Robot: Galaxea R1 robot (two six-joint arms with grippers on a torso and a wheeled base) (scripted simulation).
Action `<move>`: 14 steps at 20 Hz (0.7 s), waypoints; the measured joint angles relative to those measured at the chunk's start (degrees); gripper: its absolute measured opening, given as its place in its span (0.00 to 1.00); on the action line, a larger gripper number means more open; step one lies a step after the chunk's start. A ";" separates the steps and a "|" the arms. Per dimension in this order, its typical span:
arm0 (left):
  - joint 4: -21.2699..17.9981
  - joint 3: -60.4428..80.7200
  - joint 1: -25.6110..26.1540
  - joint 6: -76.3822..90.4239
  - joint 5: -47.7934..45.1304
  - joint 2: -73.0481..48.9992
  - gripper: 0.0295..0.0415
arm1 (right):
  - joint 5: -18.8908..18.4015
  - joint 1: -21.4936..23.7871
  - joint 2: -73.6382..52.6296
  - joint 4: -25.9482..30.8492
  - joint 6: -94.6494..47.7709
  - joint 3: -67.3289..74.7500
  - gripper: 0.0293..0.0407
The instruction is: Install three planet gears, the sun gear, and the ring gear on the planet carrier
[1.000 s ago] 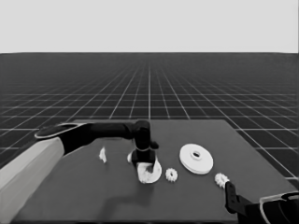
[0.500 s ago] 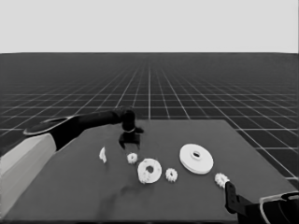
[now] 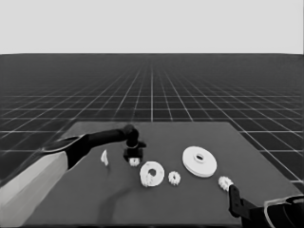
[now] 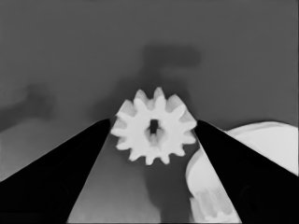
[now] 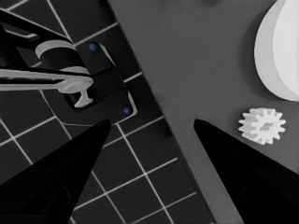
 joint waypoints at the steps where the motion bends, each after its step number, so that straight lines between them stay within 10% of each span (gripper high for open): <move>1: 0.11 -0.26 0.14 0.13 -0.14 0.10 0.75 | 0.00 0.00 0.00 0.00 0.00 0.00 0.81; 4: 0.18 -0.50 0.22 0.25 -0.23 0.20 0.75 | 0.00 0.00 0.00 0.00 0.00 0.00 0.81; 6: 0.23 -0.59 0.21 0.28 -0.26 0.16 0.17 | 0.00 0.00 0.00 0.00 0.00 0.00 0.81; 14: 0.25 -0.61 0.21 0.29 -0.28 0.19 0.14 | 0.00 0.00 0.00 0.00 0.00 0.00 0.81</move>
